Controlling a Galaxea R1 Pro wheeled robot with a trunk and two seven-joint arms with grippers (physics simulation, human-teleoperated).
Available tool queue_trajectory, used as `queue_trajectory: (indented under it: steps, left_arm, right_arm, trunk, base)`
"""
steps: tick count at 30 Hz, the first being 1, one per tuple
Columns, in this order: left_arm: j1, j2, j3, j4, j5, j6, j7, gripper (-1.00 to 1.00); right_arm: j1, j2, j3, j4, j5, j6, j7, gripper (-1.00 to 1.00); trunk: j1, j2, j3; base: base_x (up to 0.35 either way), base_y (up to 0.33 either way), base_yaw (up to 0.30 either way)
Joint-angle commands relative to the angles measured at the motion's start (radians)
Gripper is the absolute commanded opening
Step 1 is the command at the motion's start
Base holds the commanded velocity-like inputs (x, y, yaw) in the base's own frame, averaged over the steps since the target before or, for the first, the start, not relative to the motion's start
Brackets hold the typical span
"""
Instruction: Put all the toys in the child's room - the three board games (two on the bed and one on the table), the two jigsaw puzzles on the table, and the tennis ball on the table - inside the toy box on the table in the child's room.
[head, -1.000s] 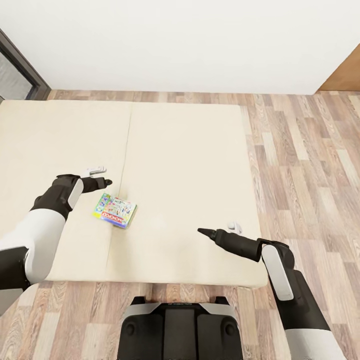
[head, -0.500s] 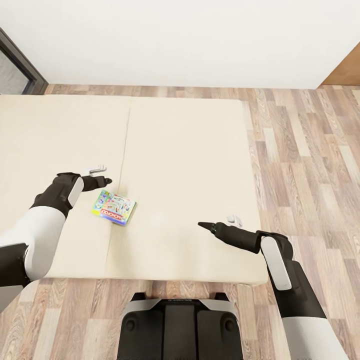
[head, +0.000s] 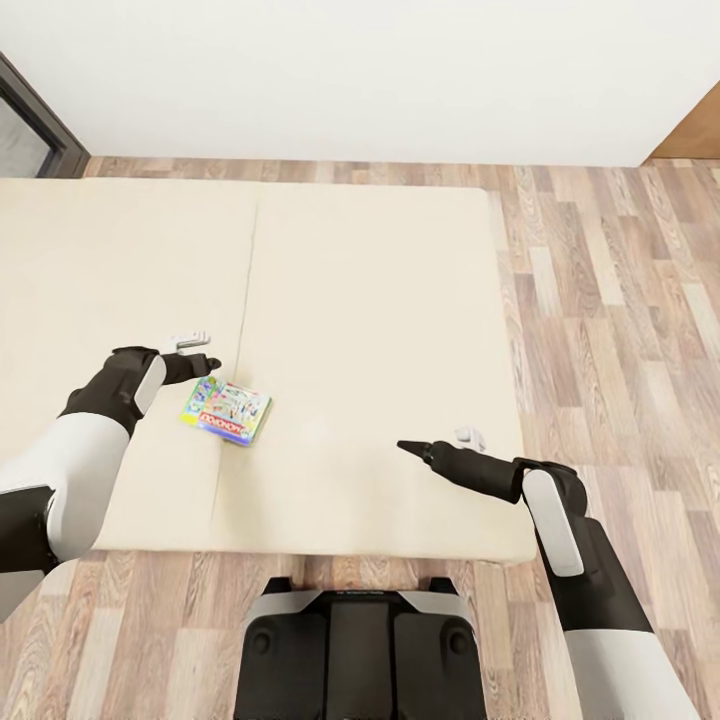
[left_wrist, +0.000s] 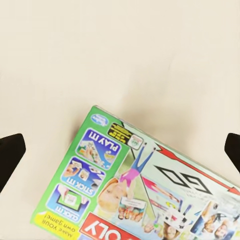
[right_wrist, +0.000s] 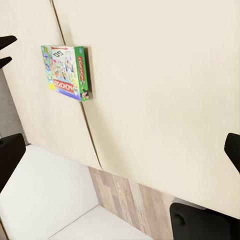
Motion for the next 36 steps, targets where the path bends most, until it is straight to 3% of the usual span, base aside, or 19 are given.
queue_trajectory:
  steps: [1, 36]
  left_arm:
    - [-0.001, 0.000, 0.005, 0.000, 0.002, 0.005, -0.003, 1.00]
    - [-0.001, 0.003, 0.008, 0.010, 0.010, 0.002, -0.017, 1.00]
  right_arm:
    - [-0.001, 0.000, -0.002, -0.001, 0.008, 0.004, 0.009, 1.00]
    - [-0.003, 0.000, -0.002, -0.010, 0.012, 0.004, 0.009, 1.00]
  trunk:
    - [0.000, -0.002, -0.003]
    - [0.000, -0.002, -0.060]
  base:
    - [0.000, 0.000, 0.000]
    - [0.000, 0.000, 0.000]
